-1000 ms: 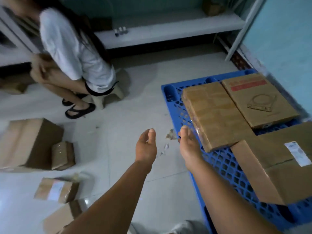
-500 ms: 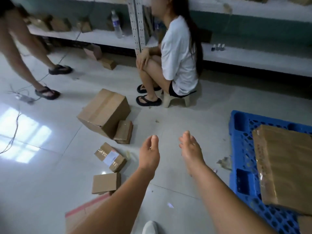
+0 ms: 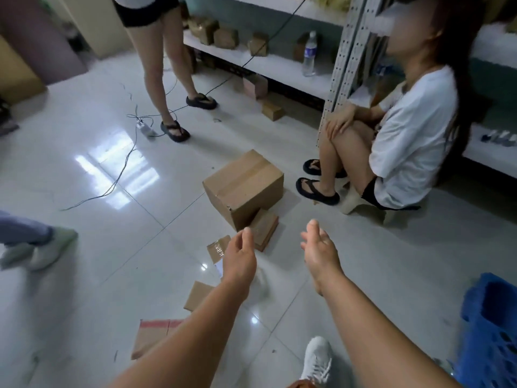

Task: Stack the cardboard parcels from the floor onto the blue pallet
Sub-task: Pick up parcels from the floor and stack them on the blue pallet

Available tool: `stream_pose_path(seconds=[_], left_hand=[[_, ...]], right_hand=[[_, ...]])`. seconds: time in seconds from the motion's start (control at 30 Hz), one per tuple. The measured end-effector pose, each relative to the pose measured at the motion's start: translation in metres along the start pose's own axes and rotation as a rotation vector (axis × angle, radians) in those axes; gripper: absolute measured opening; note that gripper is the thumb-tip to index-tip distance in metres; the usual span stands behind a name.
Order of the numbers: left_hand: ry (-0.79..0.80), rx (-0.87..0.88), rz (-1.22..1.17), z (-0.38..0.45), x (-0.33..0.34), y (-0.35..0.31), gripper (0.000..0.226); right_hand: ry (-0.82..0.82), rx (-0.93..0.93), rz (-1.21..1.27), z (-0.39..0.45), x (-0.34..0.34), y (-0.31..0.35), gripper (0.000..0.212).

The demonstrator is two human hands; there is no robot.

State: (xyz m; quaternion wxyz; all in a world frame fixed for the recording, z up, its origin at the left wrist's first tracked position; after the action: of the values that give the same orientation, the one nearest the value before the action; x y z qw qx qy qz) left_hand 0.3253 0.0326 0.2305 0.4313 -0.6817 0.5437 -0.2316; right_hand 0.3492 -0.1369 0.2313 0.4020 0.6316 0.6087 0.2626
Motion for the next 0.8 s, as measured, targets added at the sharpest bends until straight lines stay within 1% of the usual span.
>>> stream_pose_path(seconds=[0.13,0.23,0.33,0.57,0.63,0.7,0.73,0.8], left_hand=[[-0.120,-0.038,-0.030,0.029,0.005,-0.016,0.050],[-0.187,-0.054,-0.035,0.049,0.010,-0.026,0.043],[-0.234,-0.068,-0.078,0.069,0.013,-0.034,0.031],[-0.324,-0.103,-0.152,0.135,-0.002,-0.039,0.028],[-0.326,-0.145,-0.193,0.159,-0.009,-0.036,0.033],[-0.328,-0.181,-0.195,0.183,-0.017,-0.035,0.048],[-0.333,-0.190,-0.195,0.196,-0.021,-0.036,0.052],[-0.338,-0.204,-0.200,0.220,-0.029,-0.039,0.053]], right_hand=[[0.106,-0.016,-0.055,0.042,0.008,0.026,0.059],[0.170,-0.014,-0.104,0.073,0.013,0.042,0.058],[0.201,-0.013,-0.164,0.106,0.022,0.056,0.059],[0.261,-0.006,-0.277,0.173,0.074,0.084,0.057],[0.271,0.006,-0.296,0.192,0.093,0.091,0.058],[0.266,0.008,-0.313,0.212,0.110,0.099,0.058],[0.263,0.002,-0.323,0.223,0.119,0.103,0.059],[0.247,-0.002,-0.340,0.244,0.134,0.111,0.060]])
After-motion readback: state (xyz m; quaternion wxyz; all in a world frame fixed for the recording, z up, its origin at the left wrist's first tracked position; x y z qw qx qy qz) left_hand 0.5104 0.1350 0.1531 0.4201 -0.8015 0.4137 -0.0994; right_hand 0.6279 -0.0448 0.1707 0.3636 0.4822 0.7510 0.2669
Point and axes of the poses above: each hand's wrist, its own z-axis towards the middle knuckle, its own x-axis out of the palm, y = z × x, the point moved 6 cm from there along z, towards the middle knuckle, and after that the axes turned 1 degree about -x, right-handed, at the moved point
